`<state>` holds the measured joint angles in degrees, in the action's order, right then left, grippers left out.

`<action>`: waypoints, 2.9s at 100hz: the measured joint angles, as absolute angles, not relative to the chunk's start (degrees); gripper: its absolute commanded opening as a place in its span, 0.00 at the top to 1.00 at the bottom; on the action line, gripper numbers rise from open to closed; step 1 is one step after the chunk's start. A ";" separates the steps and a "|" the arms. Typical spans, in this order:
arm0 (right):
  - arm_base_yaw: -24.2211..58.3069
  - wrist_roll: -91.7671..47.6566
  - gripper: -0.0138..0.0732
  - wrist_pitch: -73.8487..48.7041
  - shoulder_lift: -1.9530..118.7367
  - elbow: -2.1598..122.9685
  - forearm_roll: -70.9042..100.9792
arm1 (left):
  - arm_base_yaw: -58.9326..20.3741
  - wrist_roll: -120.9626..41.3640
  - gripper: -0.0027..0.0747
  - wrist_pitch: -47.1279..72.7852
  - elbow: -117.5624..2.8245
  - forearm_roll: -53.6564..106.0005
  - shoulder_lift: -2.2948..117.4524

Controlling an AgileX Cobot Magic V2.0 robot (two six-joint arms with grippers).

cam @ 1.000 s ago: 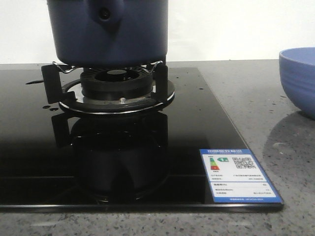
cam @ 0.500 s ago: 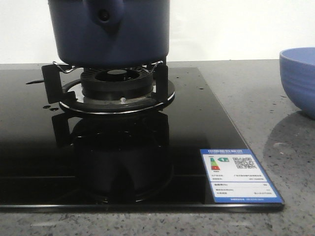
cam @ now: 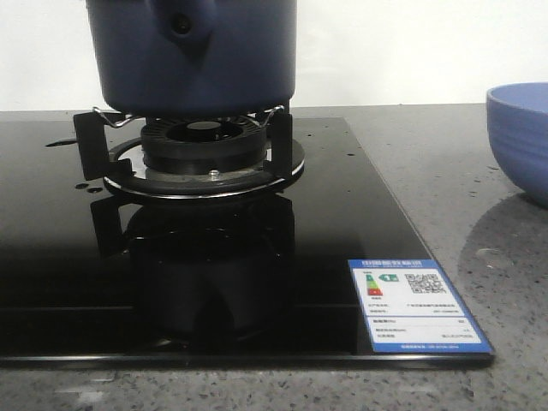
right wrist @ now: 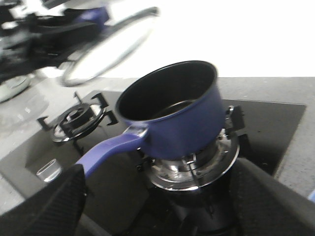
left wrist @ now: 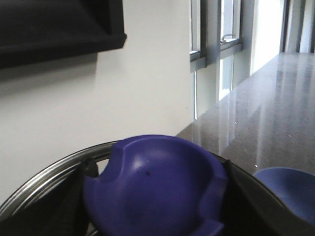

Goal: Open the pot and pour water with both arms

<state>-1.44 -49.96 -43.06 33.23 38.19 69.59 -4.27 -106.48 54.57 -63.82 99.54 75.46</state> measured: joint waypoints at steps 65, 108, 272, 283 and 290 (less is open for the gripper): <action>-4.68 -1.13 0.36 -65.06 53.00 64.76 7.07 | -1.31 -82.76 0.69 43.68 -61.56 78.09 52.58; -9.45 0.54 0.44 -61.06 63.66 57.75 7.92 | -1.55 -82.20 0.69 40.61 -55.73 83.83 50.98; 5.69 -4.06 0.91 -72.79 93.57 110.07 23.12 | -1.55 -82.31 0.69 38.98 -55.73 87.75 50.26; 8.66 -3.67 0.91 -72.77 98.36 117.53 23.12 | -1.55 -82.31 0.69 39.04 -55.73 87.75 50.26; 10.50 -3.53 0.91 -72.92 101.09 121.41 23.12 | -1.55 -82.31 0.69 39.04 -55.73 87.75 50.26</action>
